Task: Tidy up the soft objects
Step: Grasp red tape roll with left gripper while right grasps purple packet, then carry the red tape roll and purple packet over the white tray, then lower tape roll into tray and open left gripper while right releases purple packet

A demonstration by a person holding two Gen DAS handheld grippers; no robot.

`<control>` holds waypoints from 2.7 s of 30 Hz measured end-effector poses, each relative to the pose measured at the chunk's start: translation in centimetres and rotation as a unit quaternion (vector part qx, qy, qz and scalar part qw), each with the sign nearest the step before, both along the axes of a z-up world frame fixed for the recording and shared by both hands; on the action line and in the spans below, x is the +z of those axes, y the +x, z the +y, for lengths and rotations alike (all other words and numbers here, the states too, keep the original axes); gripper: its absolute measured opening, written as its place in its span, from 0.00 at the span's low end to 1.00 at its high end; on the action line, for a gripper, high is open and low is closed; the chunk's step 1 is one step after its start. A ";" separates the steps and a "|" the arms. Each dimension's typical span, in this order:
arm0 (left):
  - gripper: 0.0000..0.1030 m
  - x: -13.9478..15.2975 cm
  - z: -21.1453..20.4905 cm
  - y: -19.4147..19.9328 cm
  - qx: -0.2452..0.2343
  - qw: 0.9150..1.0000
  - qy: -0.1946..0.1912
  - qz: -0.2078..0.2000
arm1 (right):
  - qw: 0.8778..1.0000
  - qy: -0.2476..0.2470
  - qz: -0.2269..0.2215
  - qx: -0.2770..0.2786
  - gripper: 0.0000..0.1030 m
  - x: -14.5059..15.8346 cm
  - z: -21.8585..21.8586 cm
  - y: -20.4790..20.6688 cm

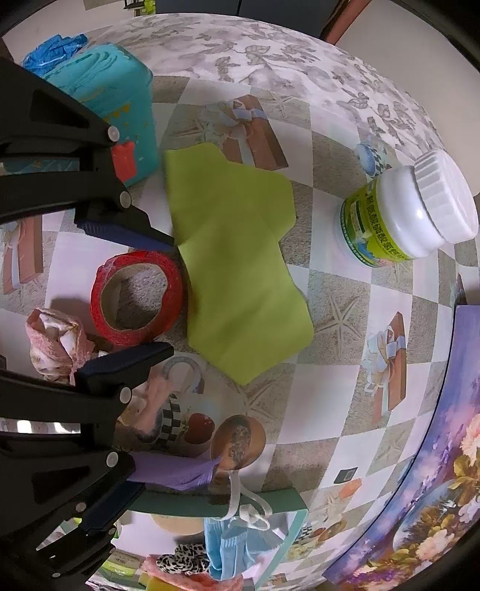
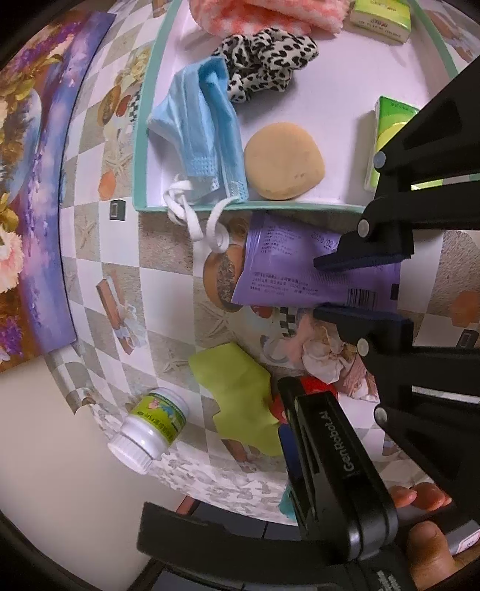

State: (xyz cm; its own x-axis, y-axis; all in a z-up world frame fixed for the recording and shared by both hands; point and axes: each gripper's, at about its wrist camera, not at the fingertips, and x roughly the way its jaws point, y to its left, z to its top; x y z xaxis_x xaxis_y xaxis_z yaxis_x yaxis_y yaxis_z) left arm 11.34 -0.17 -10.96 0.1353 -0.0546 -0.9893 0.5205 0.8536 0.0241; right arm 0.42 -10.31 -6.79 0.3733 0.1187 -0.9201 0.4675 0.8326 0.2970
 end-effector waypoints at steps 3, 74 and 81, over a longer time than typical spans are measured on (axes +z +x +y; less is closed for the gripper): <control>0.50 0.4 0.2 0.1 0.002 1.000 -0.004 -0.002 | 1.000 -0.002 -0.009 0.000 0.17 0.6 -0.1 -0.1; 0.59 7.5 -11.7 -12.2 -0.103 0.990 -0.097 -0.023 | 0.986 -0.068 -0.019 -0.148 0.18 6.2 -11.9 -13.0; 0.60 7.8 -10.9 -11.6 -0.089 0.991 -0.093 -0.035 | 0.987 -0.071 -0.007 -0.146 0.18 5.9 -11.8 -12.8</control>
State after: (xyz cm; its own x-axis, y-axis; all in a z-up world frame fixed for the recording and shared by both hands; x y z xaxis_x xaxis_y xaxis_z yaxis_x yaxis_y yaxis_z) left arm -0.22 -11.02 -3.14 0.1756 -0.2638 -0.9485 0.6654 0.7419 -0.0832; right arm -12.41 -22.11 -0.94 0.3847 -0.1253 -0.9145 0.6907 0.6963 0.1952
